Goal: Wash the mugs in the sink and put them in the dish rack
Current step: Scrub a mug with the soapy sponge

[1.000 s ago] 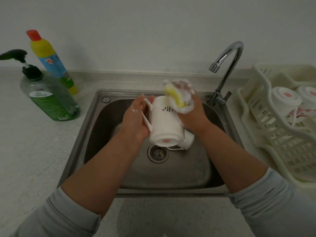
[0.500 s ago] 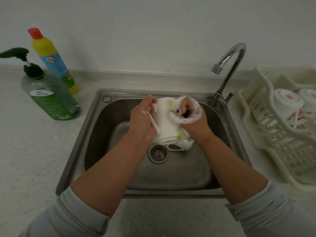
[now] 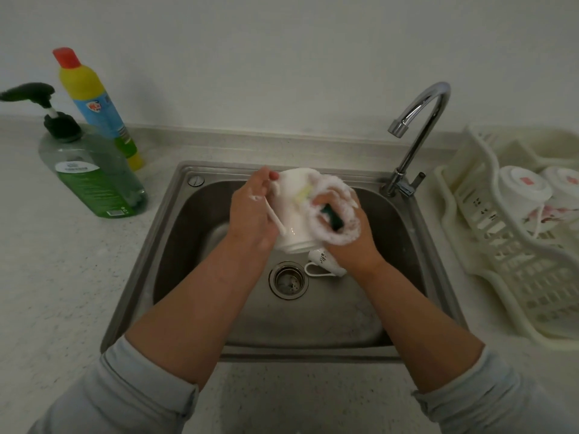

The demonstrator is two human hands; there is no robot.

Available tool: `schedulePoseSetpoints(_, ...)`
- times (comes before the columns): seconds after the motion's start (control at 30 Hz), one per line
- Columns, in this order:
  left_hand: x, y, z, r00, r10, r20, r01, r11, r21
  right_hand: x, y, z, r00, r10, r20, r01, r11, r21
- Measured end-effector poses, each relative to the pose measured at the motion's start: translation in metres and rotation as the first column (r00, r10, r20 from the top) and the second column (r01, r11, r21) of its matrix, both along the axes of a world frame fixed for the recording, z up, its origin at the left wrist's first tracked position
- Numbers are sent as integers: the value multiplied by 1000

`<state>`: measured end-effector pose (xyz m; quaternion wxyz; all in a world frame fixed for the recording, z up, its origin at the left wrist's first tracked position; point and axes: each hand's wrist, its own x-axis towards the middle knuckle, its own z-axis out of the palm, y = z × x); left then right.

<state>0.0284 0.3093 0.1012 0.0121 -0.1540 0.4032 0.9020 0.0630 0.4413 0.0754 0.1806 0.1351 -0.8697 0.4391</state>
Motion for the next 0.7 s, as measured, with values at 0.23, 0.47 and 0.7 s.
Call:
schedulePoseSetpoints(0.23,-1,4,5,994,-89,61,79,984,162,-21,-1,30,953,163,257,-116,975,-187)
schedulePoseSetpoints(0.47,-11,-5,-8,988,-32,151,-12,959,283,10,-5,-5,973,228,42,-227,973,-28)
schedulePoseSetpoints(0.7,-8,-7,-16,978,-195,76,151,907,393,-18,16,15,980,149,132,-92,927,-365)
